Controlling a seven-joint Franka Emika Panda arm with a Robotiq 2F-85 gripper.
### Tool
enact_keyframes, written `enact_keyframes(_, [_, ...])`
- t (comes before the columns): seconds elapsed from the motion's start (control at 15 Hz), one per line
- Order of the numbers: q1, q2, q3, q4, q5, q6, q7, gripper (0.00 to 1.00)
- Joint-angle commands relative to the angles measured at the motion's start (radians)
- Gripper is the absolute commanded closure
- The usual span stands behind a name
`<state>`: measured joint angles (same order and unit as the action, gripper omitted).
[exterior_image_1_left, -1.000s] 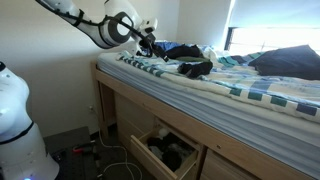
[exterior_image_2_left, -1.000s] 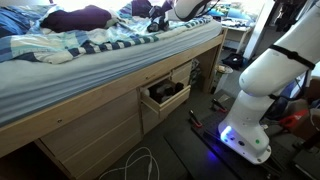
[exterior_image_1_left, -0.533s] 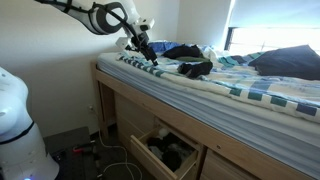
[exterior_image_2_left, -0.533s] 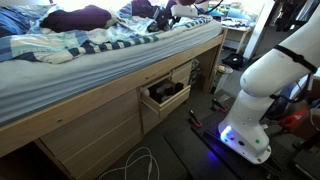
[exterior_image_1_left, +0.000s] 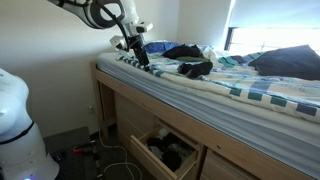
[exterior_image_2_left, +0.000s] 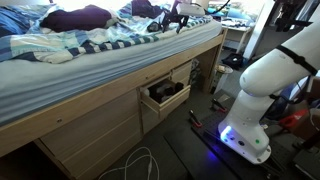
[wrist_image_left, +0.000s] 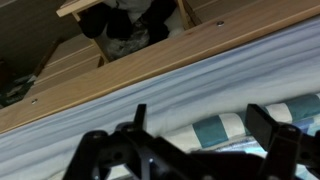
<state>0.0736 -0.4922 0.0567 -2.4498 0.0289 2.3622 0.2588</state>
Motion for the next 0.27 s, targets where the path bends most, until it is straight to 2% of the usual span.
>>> enact_keyframes(0.0, [-0.019,-0.004,0.017,-0.003,0.017,-0.004,-0.009,0.0])
enact_keyframes(0.2, [-0.019,-0.008,0.017,-0.007,0.019,-0.006,-0.009,0.0])
